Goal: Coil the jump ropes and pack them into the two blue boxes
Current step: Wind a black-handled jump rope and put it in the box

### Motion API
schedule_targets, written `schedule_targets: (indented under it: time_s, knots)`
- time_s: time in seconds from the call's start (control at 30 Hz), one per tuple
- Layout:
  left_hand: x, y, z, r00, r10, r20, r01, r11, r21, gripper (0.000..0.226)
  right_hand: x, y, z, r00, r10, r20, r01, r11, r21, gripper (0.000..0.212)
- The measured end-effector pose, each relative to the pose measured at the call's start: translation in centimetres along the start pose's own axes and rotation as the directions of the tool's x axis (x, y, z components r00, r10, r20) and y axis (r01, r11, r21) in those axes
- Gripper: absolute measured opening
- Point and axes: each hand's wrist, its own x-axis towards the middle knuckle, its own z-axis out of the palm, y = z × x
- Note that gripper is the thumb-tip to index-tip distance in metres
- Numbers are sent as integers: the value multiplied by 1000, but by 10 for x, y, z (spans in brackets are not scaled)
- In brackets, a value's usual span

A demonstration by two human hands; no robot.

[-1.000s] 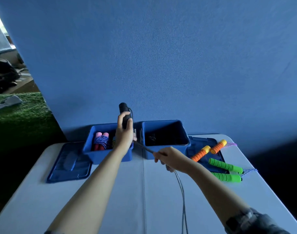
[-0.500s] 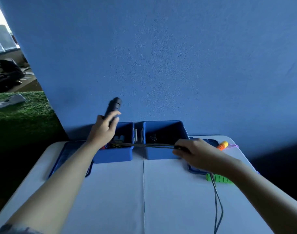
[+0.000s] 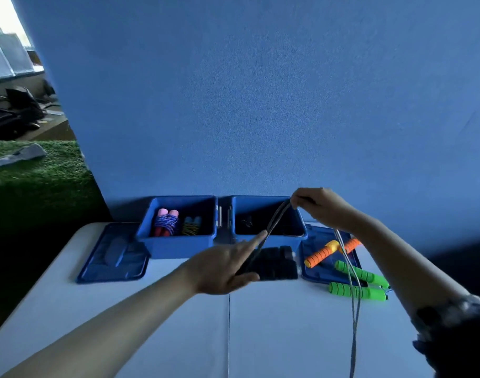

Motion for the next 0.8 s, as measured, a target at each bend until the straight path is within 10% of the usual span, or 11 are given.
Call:
schedule_targets:
  time_s: [0.2, 0.5, 0.7, 0.8]
  knots:
    - [3, 14, -16, 953, 34, -301, -74, 990, -121, 49, -5, 20, 50, 974, 179, 136, -206, 953, 220, 25]
    - [29, -11, -24, 672, -386, -632, 318, 921, -224, 47, -44, -57, 143, 930, 276, 243, -365, 622, 693, 29]
    - [35, -50, -29, 294, -709, -641, 734, 597, -324, 38, -61, -80, 165, 948, 271, 163, -315, 752, 579, 21]
    - [33, -63, -26, 220, -813, -539, 824, 450, -344, 35, -63, -93, 161, 978, 133, 160, -177, 936, 305, 19]
